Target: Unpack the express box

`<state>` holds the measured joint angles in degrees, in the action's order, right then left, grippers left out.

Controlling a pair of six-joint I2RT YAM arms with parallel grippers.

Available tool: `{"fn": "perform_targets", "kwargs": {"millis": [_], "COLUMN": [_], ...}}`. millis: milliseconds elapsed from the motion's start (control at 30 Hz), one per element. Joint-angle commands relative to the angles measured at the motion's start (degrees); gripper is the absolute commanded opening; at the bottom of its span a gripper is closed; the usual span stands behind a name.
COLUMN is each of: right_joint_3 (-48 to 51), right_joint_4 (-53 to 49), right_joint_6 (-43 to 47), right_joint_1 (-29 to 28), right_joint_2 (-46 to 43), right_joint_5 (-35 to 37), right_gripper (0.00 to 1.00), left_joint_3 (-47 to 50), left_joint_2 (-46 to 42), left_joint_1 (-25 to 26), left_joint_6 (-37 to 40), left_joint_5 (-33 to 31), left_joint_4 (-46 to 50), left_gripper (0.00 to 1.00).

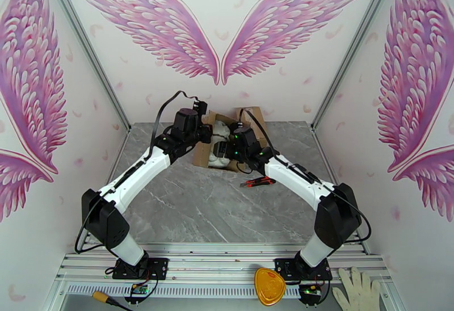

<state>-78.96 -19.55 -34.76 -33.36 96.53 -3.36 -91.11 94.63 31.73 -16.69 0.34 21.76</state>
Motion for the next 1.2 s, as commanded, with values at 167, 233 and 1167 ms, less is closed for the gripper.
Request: {"fn": "perform_targets", "kwargs": {"millis": [167, 233, 1167], "right_joint_3": [-3.5, -3.1, -3.9], "right_joint_4": [0.4, 0.4, -9.6], "right_joint_6": [-5.0, -5.4, 0.8], "right_joint_1": [0.9, 0.9, -1.0], "right_joint_2": [5.0, 5.2, 9.7], "right_joint_5": [0.2, 1.2, 16.2], "right_gripper": [0.76, 0.74, 0.7], "left_joint_3": [-0.3, -0.4, -1.0], "left_joint_2": [-2.1, -1.9, -0.6], "left_joint_1": [1.5, 1.5, 1.5], "left_joint_6": [1.3, 1.2, 1.0], "left_joint_5": [2.7, 3.5, 5.1], "left_joint_4": [-6.2, -6.4, -7.2], "left_gripper": [0.0, 0.0, 0.0]}}
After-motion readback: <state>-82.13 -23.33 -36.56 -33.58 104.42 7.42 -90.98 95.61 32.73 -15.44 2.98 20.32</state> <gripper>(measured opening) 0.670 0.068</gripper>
